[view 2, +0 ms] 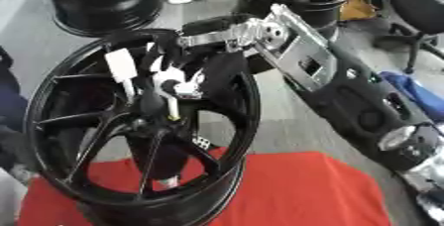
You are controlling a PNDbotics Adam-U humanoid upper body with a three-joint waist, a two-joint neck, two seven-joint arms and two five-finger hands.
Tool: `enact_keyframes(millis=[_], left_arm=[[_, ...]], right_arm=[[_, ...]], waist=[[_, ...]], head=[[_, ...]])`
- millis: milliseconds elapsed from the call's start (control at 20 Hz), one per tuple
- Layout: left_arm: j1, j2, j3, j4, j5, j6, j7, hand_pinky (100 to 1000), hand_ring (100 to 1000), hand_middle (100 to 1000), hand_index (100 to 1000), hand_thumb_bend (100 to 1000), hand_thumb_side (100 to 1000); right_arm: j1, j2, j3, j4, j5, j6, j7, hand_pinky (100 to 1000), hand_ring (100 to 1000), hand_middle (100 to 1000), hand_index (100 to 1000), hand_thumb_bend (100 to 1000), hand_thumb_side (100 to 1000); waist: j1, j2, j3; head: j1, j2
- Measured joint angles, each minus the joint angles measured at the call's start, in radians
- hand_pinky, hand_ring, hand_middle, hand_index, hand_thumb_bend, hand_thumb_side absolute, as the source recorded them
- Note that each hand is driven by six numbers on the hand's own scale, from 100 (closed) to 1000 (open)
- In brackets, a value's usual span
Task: Pull the pin out of the wheel hub.
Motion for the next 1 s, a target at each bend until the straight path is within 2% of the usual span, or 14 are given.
enact_keyframes(millis=[400,1000], left_arm=[[0.000,-0.003,0.000,0.000,0.000,0.000,0.000,599,675,661,696,691,654],[0.000,-0.003,0.000,0.003,-0.004,-0.001,0.002,597,676,659,695,697,652]], right_arm=[[-0.002,0.014,-0.012,0.048,0.065,-0.031,0.009,979,981,958,944,107,579],[-0.010,0.033,-0.021,0.111,0.113,-0.055,0.024,966,941,919,939,115,567]], waist=[[0.001,0.000,0.001],[0.002,0.000,0.008]], head=[[-0.006,0.000],[-0.015,0.000]])
